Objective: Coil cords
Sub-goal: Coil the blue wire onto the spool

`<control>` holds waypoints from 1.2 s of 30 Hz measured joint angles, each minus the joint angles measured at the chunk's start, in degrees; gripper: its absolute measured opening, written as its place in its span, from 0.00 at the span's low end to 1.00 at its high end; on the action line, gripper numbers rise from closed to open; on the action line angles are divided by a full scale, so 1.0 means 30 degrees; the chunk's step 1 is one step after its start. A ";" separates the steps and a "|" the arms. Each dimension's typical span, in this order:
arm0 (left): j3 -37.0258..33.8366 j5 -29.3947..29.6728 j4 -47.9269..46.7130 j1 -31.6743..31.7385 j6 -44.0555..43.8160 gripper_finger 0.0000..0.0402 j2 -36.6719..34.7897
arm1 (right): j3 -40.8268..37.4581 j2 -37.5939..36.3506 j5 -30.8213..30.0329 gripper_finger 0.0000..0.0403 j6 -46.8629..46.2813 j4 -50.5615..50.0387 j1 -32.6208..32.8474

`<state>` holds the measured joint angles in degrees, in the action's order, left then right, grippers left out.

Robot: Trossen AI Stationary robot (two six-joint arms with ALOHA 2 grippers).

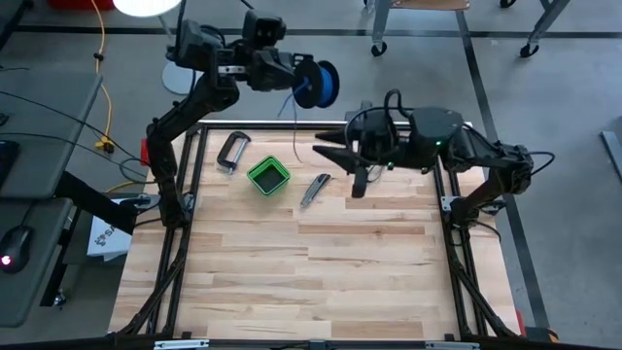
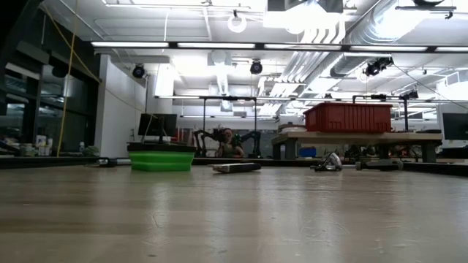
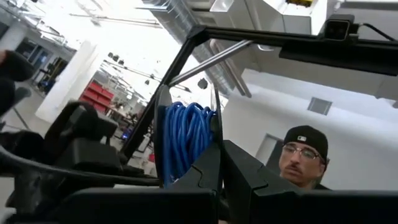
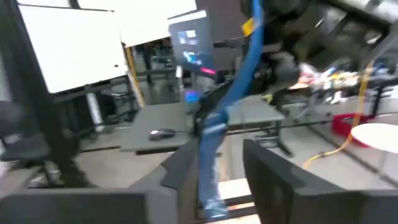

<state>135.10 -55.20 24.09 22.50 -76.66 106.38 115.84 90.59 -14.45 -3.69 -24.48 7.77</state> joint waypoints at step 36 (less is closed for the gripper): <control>-0.0032 0.1712 -0.0020 -0.1139 0.0998 0.00 -0.0193 | 0.0003 0.2667 -0.2238 0.43 0.3400 0.3161 -0.1005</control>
<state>135.00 -50.06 24.03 19.08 -73.67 105.80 115.85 98.59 -21.16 6.51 -15.00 4.75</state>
